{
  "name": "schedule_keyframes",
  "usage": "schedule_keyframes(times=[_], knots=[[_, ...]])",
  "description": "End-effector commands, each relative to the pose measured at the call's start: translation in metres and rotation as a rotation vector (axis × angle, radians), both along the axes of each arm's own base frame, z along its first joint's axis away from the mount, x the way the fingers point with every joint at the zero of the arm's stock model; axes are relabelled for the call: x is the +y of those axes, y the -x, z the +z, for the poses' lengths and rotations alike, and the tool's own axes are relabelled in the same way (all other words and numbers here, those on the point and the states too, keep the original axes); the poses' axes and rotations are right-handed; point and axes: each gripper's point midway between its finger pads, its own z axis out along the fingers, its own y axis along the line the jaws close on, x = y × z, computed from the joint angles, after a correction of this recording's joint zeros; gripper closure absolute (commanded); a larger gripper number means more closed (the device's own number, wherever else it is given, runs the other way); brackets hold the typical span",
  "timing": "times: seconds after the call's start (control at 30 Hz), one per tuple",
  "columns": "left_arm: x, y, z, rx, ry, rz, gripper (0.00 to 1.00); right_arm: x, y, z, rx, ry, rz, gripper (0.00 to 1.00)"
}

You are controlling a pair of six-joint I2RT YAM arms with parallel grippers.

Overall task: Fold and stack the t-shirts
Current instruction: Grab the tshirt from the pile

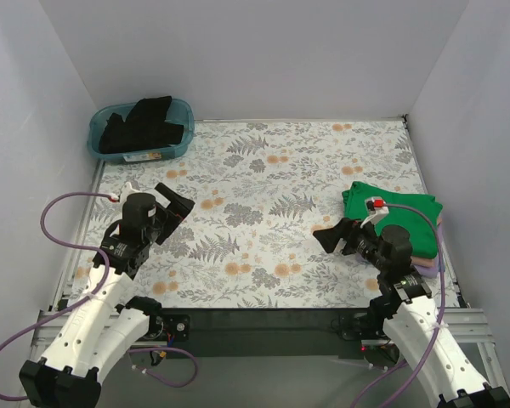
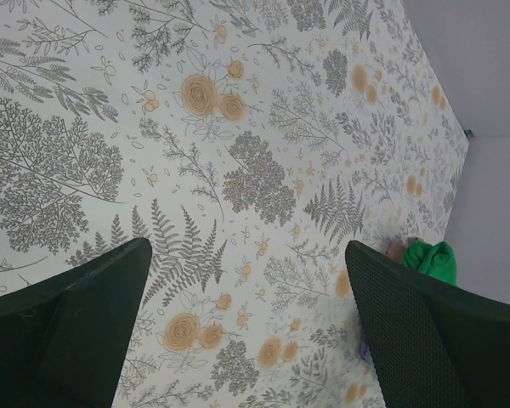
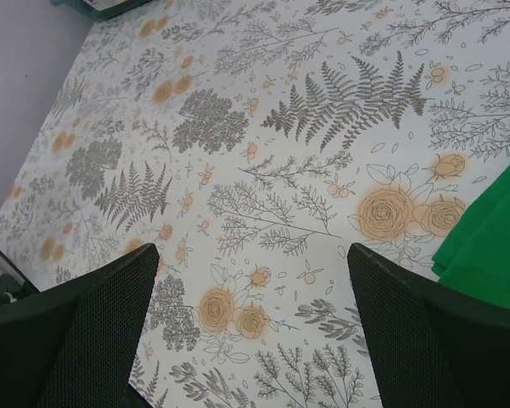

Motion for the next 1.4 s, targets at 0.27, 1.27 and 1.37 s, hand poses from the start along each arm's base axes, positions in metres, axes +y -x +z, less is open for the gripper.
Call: schedule_keyframes(times=[0.27,1.27,1.37], knots=[[0.027,-0.102,0.042,-0.050,-0.242,0.153,0.02,0.008,-0.036,0.083,-0.266,0.027,0.025,0.02],[0.210,-0.429,-0.097,-0.008,-0.584,0.202,0.02,0.006,-0.039,0.005,-0.069,0.095,0.025,0.02],[0.208,-0.430,-0.121,0.022,-0.604,0.181,0.08,0.001,-0.040,-0.001,-0.061,0.108,0.000,0.02]])
